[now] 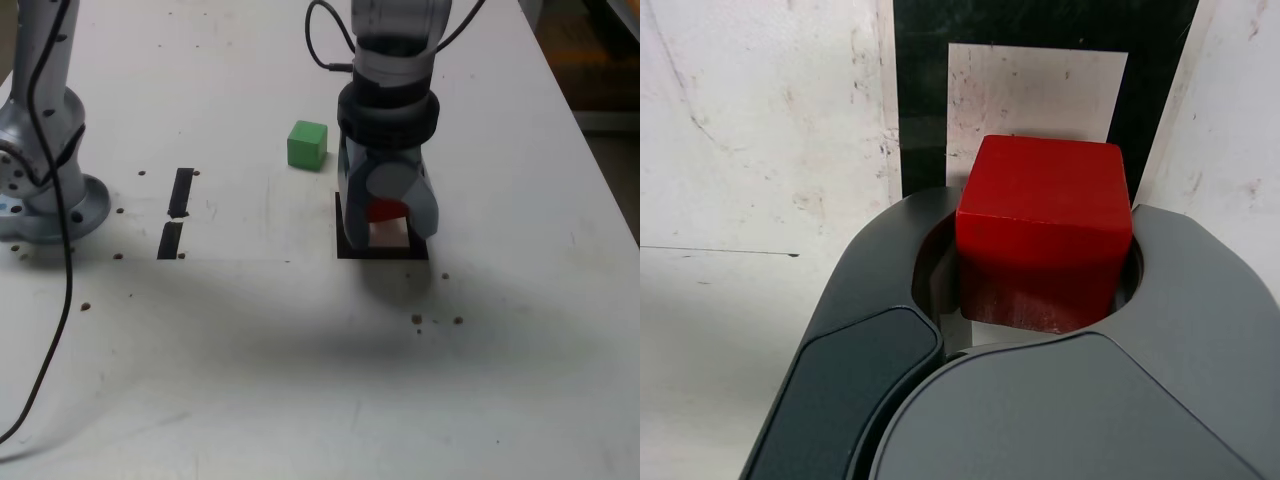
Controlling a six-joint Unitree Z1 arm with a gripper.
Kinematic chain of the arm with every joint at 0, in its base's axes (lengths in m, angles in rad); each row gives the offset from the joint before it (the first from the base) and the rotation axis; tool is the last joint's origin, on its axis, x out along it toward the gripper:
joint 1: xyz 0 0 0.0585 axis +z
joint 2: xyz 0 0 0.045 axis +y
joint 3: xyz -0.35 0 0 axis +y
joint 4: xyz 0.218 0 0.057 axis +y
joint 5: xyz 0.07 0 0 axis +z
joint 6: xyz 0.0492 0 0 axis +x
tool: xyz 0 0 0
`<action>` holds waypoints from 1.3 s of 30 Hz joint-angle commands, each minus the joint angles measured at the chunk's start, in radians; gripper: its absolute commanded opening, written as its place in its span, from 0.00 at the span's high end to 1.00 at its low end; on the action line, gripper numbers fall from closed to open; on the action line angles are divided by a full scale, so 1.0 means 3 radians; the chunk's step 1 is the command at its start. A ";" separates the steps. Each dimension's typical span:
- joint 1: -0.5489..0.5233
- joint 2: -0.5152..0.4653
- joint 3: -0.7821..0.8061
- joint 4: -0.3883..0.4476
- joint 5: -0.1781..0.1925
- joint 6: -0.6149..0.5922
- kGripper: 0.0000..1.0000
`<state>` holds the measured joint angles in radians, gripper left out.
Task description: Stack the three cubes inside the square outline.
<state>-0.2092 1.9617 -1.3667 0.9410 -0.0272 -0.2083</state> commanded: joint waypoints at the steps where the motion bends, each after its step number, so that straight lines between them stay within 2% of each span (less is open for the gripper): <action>1: -0.0003 0.0020 0.0032 -0.0038 -0.0016 -0.0006 0.61; 8: -0.0003 0.0019 0.0087 -0.0099 0.0011 -0.0006 0.58; 16: -0.0003 0.0024 0.0145 -0.0102 0.0039 -0.0006 0.46; 25: -0.0003 0.0032 0.0145 -0.0158 0.0011 -0.0006 0.35; 39: -0.0003 -0.0047 0.0221 -0.0126 0.0012 -0.0030 0.26</action>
<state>-0.2092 1.9614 -1.3015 0.9010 -0.0255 -0.2156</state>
